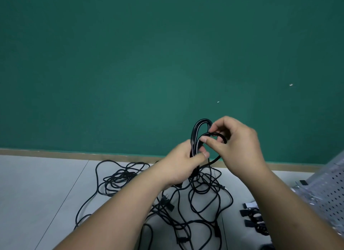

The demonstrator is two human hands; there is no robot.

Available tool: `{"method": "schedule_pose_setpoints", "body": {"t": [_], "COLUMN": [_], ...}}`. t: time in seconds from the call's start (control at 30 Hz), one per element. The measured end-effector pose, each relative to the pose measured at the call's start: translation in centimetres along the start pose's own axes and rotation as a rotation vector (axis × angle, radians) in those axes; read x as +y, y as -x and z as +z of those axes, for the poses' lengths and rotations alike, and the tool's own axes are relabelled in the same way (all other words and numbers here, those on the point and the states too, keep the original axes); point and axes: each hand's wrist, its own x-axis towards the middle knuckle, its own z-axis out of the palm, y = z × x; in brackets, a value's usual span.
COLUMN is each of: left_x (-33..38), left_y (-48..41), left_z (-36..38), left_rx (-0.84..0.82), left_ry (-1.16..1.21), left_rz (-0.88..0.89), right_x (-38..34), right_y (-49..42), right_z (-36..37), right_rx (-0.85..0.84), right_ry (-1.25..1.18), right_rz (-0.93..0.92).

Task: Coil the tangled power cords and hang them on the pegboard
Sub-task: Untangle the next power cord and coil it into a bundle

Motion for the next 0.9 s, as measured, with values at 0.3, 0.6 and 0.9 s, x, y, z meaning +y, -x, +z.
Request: {"method": "schedule_pose_setpoints", "body": {"t": [0.3, 0.6, 0.9], "left_x": [0.1, 0.2, -0.3], "left_y": [-0.1, -0.8, 0.1], "left_z": [0.0, -2.4, -1.7], "left_rx": [0.181, 0.457, 0.246], "left_ry": [0.311, 0.456, -0.029], "left_rz": [-0.037, -0.005, 0.006], "right_x": [2.0, 2.3, -2.7], "right_y": [0.3, 1.4, -0.4], "right_z": [0.0, 1.6, -1.6], "right_rx": [-0.525, -0.769, -0.177], "right_ry": [-0.34, -0.193, -0.575], "right_rz": [0.373, 0.311, 0.317]}}
